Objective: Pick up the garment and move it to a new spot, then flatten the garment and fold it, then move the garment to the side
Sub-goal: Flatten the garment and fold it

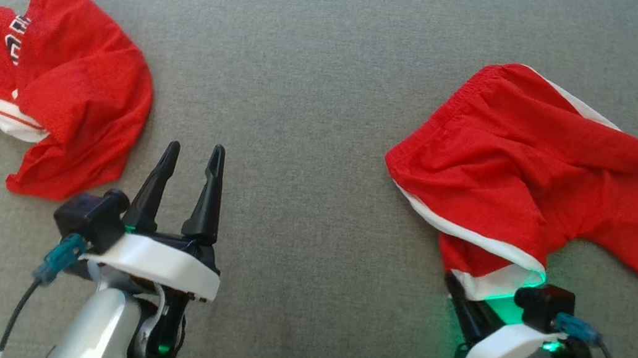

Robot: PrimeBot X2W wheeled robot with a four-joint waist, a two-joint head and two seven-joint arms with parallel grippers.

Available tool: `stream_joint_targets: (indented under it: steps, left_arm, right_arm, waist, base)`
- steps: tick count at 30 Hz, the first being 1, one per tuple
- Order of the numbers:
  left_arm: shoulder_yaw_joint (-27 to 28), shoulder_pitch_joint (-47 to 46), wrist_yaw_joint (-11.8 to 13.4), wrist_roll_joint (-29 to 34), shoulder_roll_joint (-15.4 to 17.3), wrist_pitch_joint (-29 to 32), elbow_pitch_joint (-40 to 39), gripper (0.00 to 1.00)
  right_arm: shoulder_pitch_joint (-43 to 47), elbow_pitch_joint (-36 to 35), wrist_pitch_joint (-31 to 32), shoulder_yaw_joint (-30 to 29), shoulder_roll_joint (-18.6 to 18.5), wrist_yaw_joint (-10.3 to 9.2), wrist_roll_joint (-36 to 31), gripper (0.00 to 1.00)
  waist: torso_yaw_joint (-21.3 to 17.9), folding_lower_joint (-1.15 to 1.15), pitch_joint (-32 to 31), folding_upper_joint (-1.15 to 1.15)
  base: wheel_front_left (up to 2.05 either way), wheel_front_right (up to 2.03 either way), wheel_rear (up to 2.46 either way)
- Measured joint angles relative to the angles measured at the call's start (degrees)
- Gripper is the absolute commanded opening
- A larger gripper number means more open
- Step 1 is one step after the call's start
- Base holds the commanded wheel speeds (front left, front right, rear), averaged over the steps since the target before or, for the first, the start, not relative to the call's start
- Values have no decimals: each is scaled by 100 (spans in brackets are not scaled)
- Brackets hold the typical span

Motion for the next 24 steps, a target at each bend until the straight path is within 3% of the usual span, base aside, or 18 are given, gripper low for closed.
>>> stream_joint_targets:
  steps: [8, 19, 24]
  left_arm:
    - [35, 0, 2, 0, 0, 0, -1, 100]
    - [3, -1, -2, 1, 1, 0, -5, 100]
    - [-119, -85, -57, 9, 1, 0, 16, 100]
  right_arm:
    - [3, -142, 335, -453, -570, 0, -1051, 0]
    - [6, -1502, 1369, -555, -1906, 0, -2395, 0]
    - [2, -1602, 1439, -896, -2128, 0, -2808, 0]
  waist:
    - [-203, 0, -106, 0]
    - [-675, 0, -213, 0]
    - [-804, 0, -134, 0]
  base:
    - [0, 0, 0]
    - [0, 0, 0]
    - [0, 0, 0]
